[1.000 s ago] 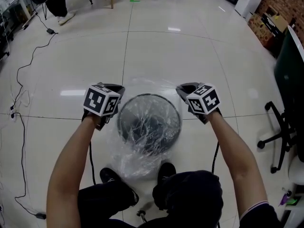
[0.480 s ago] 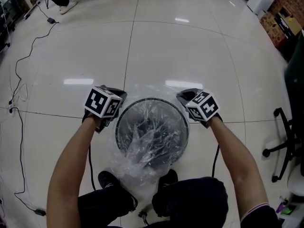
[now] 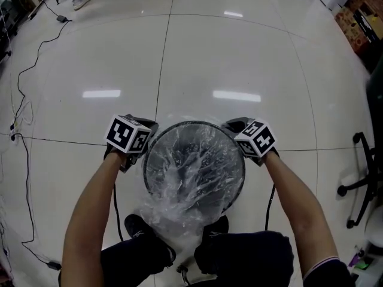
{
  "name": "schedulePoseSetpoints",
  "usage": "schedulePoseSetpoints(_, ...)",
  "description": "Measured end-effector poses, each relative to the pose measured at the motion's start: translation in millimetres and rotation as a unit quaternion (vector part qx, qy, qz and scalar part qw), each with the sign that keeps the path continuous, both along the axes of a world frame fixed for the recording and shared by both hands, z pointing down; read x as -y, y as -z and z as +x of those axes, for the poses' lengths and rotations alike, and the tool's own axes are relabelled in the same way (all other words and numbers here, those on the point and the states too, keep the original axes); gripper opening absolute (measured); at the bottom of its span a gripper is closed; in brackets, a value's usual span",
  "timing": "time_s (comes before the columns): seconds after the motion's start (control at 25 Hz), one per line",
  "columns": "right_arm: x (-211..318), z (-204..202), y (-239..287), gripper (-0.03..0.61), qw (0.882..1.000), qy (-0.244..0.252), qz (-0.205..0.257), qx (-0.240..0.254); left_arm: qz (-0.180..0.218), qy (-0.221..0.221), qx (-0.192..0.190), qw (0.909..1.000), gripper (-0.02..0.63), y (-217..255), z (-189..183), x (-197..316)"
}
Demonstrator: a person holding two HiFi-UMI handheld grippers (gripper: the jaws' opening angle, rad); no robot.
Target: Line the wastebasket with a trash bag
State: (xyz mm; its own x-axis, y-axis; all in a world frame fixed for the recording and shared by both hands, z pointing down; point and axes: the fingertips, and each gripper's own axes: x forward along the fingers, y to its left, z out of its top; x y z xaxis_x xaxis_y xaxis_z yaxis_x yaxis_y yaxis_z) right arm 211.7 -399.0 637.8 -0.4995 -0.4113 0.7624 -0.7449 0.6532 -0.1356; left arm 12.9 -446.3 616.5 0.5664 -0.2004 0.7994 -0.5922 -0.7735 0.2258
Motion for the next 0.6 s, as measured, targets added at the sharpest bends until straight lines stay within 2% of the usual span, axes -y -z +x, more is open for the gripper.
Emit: schedulePoseSetpoints(0.6,-24,-9,-53,0.002,0.996,0.016,-0.091,0.020,-0.053,0.007,0.011,0.9985,0.012,-59,-6,-24)
